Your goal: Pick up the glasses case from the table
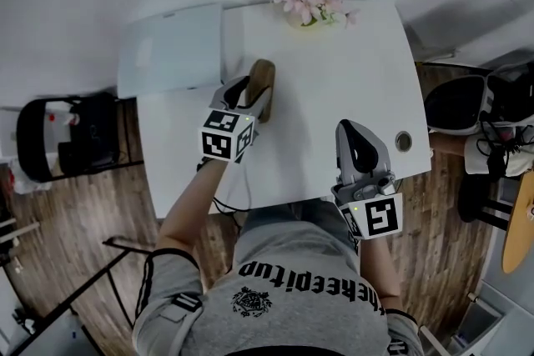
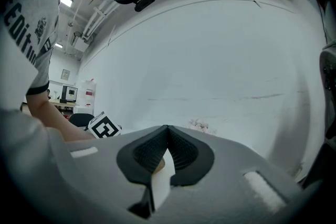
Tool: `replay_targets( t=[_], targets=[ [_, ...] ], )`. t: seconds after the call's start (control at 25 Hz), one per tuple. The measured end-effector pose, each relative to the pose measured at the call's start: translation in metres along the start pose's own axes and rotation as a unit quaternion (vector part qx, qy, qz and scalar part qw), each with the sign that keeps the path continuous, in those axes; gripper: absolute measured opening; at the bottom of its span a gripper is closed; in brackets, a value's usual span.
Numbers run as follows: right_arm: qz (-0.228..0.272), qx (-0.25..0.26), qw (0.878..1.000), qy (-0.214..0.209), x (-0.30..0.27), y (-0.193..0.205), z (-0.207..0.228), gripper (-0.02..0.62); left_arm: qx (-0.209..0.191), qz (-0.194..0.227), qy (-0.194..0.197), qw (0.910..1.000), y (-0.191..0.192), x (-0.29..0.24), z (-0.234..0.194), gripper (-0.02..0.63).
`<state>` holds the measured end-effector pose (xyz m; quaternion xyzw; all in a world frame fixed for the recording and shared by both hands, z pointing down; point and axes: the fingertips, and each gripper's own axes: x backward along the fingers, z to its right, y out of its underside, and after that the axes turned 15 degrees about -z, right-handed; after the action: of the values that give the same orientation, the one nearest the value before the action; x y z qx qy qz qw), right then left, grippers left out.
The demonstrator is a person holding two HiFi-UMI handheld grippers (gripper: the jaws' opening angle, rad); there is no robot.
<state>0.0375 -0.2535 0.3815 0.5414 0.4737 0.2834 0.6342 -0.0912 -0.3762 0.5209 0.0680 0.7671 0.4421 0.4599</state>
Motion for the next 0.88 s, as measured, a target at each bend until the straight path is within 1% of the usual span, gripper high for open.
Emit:
replay_targets(
  t=[0.24, 0.48, 0.64, 0.76, 0.88],
  targets=[
    [-0.011, -0.007, 1.0, 0.021, 0.006, 0.006, 0.014, 0.003, 0.032, -0.033, -0.016, 0.9988, 0.012, -0.02, -0.015, 0.257],
    [-0.018, -0.013, 0.999, 0.036, 0.01, 0.011, 0.022, 0.003, 0.049, -0.062, -0.013, 0.9967, 0.02, -0.035, -0.017, 0.294],
    [-0.02, -0.01, 0.999, 0.039, 0.011, 0.011, 0.023, 0.003, 0.057, -0.079, -0.016, 0.9951, 0.023, -0.043, -0.019, 0.314],
    [-0.022, -0.008, 0.999, 0.04, 0.01, 0.011, 0.024, 0.003, 0.067, -0.096, -0.012, 0.9931, 0.027, -0.051, -0.02, 0.327],
    [-0.022, -0.008, 0.999, 0.042, 0.01, 0.011, 0.026, 0.003, 0.079, -0.104, -0.007, 0.9914, 0.029, -0.058, -0.021, 0.342]
  ],
)
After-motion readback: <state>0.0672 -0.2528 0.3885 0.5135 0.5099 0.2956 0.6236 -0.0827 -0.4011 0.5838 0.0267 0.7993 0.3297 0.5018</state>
